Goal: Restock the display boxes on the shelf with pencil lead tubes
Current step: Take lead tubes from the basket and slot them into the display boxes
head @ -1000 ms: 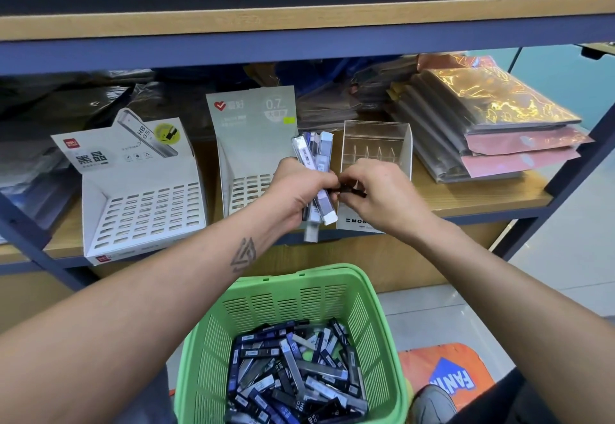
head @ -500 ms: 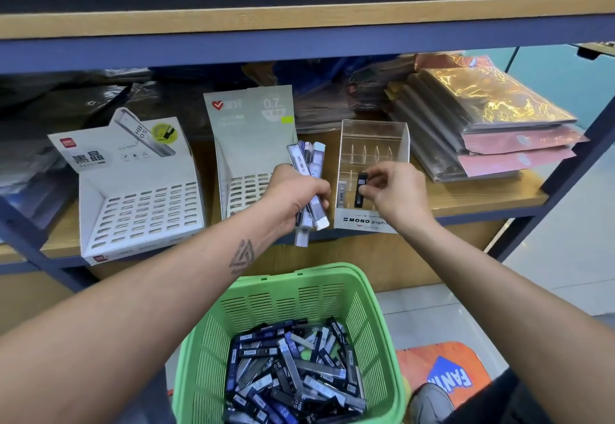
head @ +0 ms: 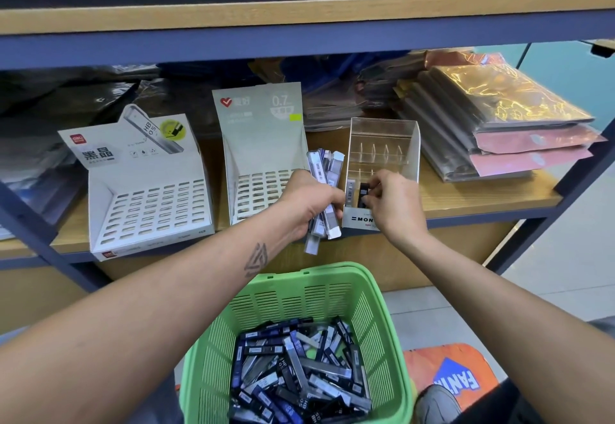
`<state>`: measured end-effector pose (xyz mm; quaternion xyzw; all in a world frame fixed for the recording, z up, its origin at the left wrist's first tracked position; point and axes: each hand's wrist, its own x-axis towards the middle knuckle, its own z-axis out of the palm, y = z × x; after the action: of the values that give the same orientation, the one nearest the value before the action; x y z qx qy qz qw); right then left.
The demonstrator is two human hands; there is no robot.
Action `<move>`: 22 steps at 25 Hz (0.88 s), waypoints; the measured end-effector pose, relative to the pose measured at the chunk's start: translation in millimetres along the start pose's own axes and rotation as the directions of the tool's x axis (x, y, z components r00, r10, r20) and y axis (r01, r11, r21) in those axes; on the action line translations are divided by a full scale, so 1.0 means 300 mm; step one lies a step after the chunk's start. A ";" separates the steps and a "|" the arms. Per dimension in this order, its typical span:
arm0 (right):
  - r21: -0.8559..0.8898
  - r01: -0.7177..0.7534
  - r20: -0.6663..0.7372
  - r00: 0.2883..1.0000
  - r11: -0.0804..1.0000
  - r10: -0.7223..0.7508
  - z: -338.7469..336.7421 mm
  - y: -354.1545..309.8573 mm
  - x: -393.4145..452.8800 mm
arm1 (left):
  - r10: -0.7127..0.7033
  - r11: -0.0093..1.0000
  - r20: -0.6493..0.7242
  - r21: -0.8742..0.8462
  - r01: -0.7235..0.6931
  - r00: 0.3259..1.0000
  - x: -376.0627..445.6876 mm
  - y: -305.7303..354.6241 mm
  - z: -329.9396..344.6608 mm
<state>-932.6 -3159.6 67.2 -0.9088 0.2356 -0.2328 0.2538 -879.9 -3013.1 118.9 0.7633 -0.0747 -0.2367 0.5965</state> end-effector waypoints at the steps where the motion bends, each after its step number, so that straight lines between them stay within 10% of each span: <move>1: -0.009 0.002 -0.002 1.000 1.000 -0.002 0.002 0.002 0.002 | -0.001 1.000 0.001 0.000 0.001 1.000 0.002 -0.001 -0.001; 13: -0.068 0.025 -0.079 0.996 0.997 -0.031 -0.055 -0.052 -0.019 | 0.004 1.000 -0.004 -0.016 -0.004 1.000 0.013 -0.005 -0.019; 22: 0.703 -0.174 0.259 0.966 0.690 -0.020 -0.098 -0.243 0.015 | 0.012 0.968 0.265 -0.244 0.055 0.964 -0.017 0.011 -0.137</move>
<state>-922.5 -3117.0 132.7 -0.7472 0.1303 -0.1808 0.6262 -865.2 -2976.2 130.7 0.6445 -0.1146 -0.3504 0.6698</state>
